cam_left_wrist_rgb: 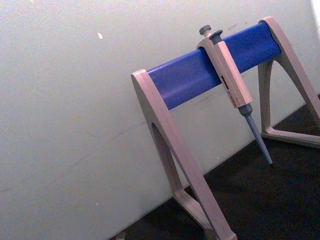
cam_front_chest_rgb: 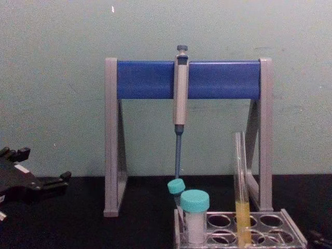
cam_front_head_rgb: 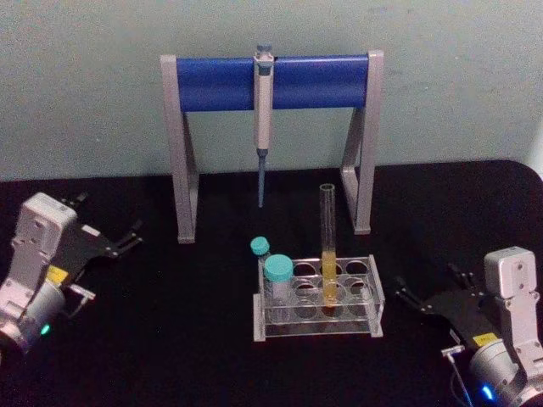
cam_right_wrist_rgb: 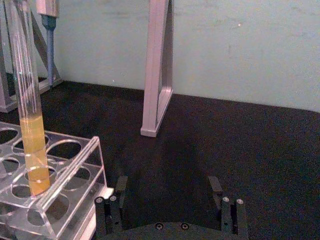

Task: Pick up the test tube from the test tube rack, shake it, then place it back into the test tube rack.

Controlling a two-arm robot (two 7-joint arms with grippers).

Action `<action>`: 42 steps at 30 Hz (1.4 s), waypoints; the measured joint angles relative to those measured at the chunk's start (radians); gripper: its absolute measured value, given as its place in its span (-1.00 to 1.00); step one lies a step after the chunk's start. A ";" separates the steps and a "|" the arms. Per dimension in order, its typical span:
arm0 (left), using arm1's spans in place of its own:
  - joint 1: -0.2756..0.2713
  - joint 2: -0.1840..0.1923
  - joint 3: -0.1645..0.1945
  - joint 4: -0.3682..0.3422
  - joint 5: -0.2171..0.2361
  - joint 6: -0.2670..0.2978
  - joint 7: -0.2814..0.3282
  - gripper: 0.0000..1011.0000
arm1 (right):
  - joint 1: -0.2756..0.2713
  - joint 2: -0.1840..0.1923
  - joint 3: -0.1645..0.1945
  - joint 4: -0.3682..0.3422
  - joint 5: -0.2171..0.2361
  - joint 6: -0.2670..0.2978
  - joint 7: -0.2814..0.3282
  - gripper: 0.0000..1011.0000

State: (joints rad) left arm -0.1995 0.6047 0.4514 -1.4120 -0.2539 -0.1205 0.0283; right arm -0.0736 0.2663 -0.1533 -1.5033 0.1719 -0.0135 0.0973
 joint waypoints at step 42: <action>0.000 0.000 0.000 0.000 0.000 0.000 0.000 1.00 | 0.005 -0.006 0.003 0.012 -0.007 0.008 0.011 0.98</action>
State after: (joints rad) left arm -0.1995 0.6047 0.4514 -1.4120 -0.2539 -0.1205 0.0283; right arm -0.0682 0.2605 -0.1504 -1.4916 0.1650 -0.0058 0.1087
